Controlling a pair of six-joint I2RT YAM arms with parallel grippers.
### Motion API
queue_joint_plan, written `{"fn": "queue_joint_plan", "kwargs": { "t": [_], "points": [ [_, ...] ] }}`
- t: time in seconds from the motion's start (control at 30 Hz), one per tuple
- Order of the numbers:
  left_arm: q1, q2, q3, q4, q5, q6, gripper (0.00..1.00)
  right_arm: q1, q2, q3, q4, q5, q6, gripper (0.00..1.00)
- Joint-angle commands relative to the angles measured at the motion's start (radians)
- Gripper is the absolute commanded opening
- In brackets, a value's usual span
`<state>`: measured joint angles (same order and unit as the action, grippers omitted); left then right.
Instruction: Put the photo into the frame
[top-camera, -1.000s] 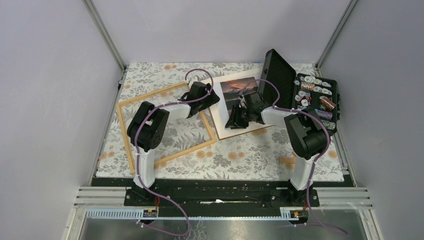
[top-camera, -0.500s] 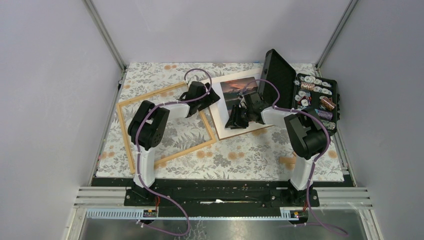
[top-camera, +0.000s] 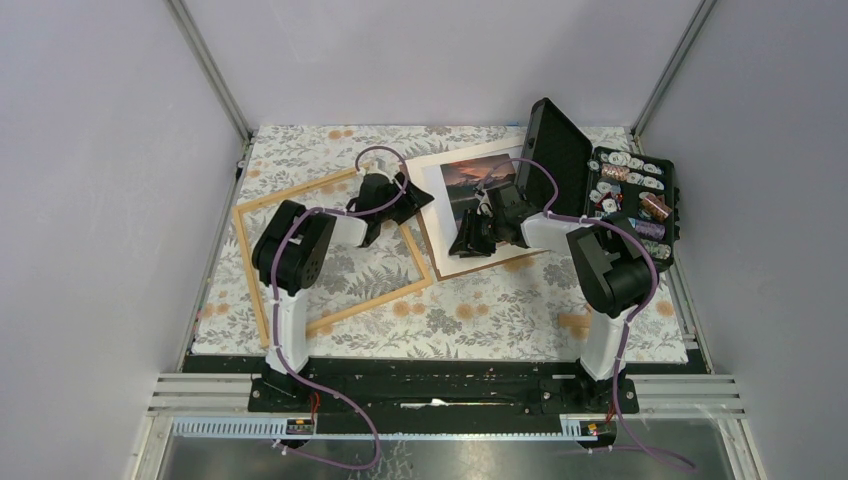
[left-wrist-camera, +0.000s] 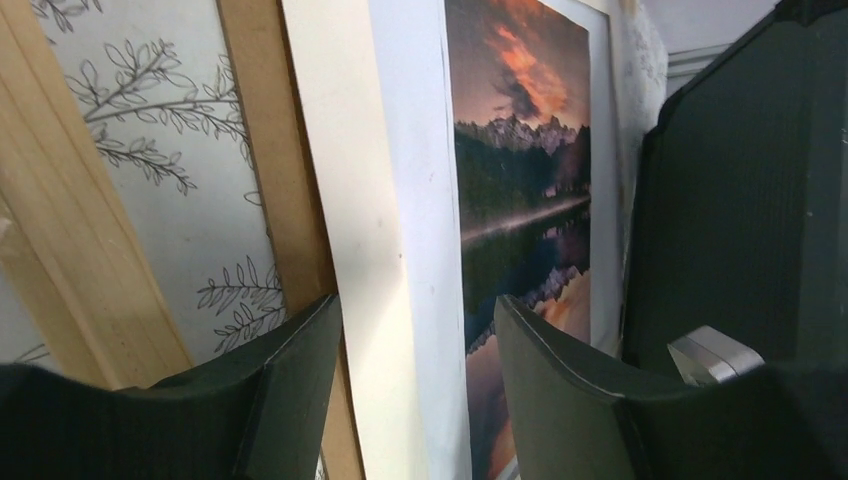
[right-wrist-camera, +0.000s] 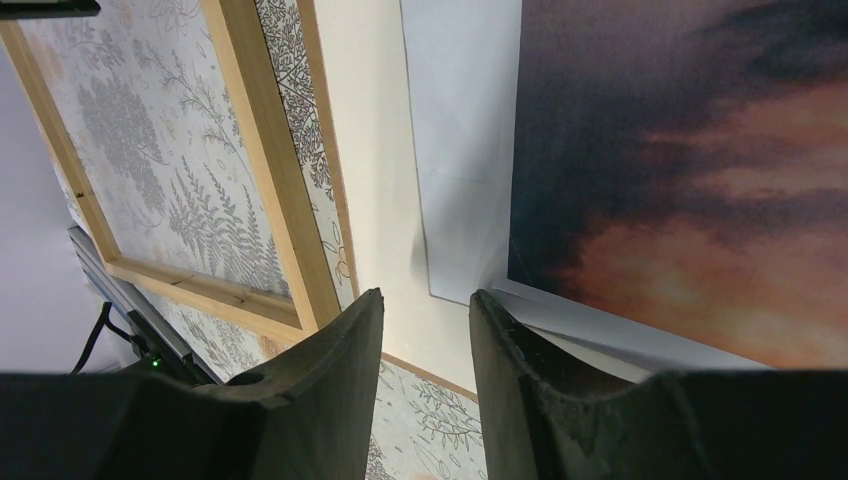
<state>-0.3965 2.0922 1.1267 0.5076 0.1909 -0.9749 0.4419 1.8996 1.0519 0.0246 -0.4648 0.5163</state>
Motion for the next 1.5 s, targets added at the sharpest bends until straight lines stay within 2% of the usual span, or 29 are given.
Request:
{"fn": "queue_joint_plan", "kwargs": {
  "t": [0.0, 0.2, 0.4, 0.57, 0.73, 0.8, 0.9, 0.97, 1.0, 1.07, 1.23, 1.47],
  "points": [
    [-0.004, 0.001, -0.047, 0.223, 0.103, -0.077, 0.6, 0.003, 0.037, 0.007, -0.039, 0.016, -0.025, 0.45],
    [-0.004, -0.004, -0.071, 0.268, 0.106, -0.096, 0.49, 0.003, 0.036, 0.007, -0.039, 0.016, -0.026, 0.45],
    [-0.004, -0.005, -0.066, 0.253, 0.099, -0.084, 0.44, 0.003, 0.038, 0.003, -0.038, 0.017, -0.026, 0.45],
    [-0.004, 0.03, -0.014, 0.166, 0.1, -0.065, 0.44, 0.002, 0.031, 0.003, -0.035, 0.016, -0.026, 0.45],
    [-0.004, 0.035, 0.053, 0.078, 0.1, -0.005, 0.34, 0.002, -0.008, 0.001, -0.037, 0.022, -0.039, 0.48],
    [-0.001, 0.019, 0.084, 0.009, 0.099, 0.031, 0.28, 0.003, -0.048, 0.003, -0.055, 0.034, -0.058, 0.52],
    [0.004, -0.033, 0.117, -0.104, 0.096, 0.083, 0.21, 0.008, -0.134, -0.001, -0.089, 0.052, -0.085, 0.64],
    [0.006, -0.09, 0.128, -0.179, 0.081, 0.116, 0.04, 0.02, -0.2, -0.01, -0.103, 0.069, -0.099, 0.73],
    [0.007, -0.115, 0.133, -0.221, 0.065, 0.13, 0.0, 0.029, -0.229, -0.016, -0.107, 0.078, -0.102, 0.79],
    [0.015, -0.158, 0.14, -0.305, 0.048, 0.152, 0.0, 0.059, -0.281, -0.021, -0.12, 0.089, -0.119, 0.88],
    [0.061, -0.277, 0.153, -0.547, 0.024, 0.166, 0.0, 0.195, -0.38, 0.006, -0.231, 0.213, -0.233, 0.99],
    [0.15, -0.532, 0.064, -0.744, 0.043, 0.181, 0.0, 0.424, -0.501, -0.002, -0.245, 0.399, -0.379, 1.0]
  ]
}}
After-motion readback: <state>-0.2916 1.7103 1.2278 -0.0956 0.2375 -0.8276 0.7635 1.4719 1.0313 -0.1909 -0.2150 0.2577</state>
